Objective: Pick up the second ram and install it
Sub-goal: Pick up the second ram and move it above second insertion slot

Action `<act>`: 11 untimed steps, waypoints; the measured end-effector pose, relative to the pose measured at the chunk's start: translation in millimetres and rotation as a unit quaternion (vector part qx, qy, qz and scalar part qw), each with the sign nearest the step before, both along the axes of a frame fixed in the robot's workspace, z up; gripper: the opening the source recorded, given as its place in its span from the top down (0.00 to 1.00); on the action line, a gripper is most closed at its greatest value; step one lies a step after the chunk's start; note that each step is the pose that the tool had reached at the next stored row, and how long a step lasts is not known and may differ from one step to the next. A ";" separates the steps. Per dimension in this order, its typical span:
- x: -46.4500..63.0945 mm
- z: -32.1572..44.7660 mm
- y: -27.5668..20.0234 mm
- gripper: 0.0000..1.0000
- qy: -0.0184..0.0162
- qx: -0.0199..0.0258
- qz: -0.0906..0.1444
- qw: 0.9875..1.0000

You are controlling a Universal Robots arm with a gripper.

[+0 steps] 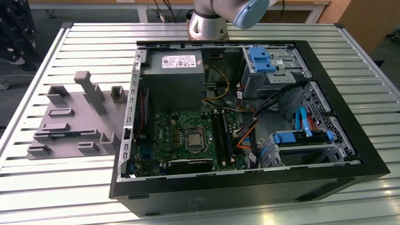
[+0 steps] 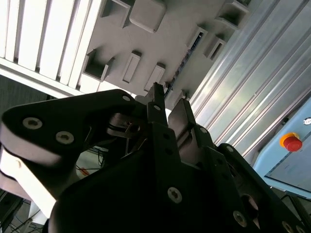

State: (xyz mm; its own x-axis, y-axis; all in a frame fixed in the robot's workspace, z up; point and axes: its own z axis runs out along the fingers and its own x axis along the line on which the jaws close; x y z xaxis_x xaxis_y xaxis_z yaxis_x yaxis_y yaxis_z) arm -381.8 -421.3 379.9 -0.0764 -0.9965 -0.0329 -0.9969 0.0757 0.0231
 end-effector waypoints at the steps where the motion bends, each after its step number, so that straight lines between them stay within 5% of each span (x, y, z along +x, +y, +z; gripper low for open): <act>1: 0.0 -0.2 0.0 0.69 0.000 0.000 0.000 1.000; 11: -0.1 -3.9 -0.2 0.69 0.000 0.000 0.000 1.000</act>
